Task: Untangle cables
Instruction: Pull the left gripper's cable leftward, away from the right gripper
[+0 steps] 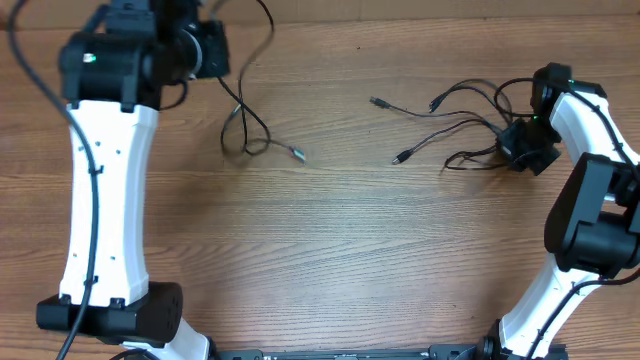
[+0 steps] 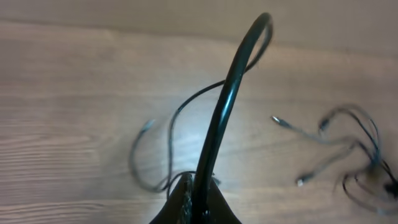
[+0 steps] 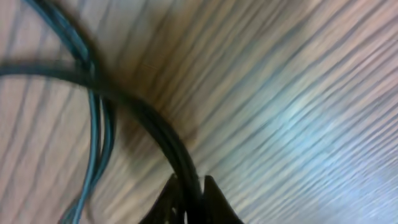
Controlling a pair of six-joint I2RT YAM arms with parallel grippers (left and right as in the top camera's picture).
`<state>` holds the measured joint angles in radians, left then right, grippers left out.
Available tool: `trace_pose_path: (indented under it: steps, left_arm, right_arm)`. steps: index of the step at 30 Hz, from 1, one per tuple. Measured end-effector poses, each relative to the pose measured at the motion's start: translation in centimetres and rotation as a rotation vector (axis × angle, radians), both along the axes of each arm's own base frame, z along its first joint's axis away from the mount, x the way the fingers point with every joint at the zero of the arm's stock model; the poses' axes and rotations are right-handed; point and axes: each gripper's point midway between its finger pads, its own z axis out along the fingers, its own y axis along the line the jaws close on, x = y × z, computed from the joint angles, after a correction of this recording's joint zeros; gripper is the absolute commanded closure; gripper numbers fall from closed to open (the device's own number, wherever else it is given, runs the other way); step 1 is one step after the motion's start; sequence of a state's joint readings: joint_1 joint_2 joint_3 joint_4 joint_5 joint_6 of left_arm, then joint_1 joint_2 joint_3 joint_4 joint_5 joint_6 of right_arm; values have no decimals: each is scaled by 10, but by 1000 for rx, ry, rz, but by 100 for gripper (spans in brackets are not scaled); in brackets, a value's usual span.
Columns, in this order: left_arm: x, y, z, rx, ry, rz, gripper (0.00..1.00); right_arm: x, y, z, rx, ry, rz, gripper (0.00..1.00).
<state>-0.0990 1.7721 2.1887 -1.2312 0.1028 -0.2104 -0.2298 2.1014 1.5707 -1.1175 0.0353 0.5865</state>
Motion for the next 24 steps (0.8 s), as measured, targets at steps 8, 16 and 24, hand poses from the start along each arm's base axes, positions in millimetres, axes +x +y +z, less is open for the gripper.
trace_pose_path:
  steps: [8, 16, 24]
  left_arm:
    - [-5, 89, 2, 42, 21, 349, 96]
    - [-26, 204, 6, -14, -1, 729, 96]
    - [10, 258, 62, -36, -317, 751, 96]
  right_arm:
    - [-7, 51, 5, 78, 54, 113, 29]
    - [10, 72, 49, 65, 28, 174, 0]
    - [21, 100, 126, 32, -158, 253, 0]
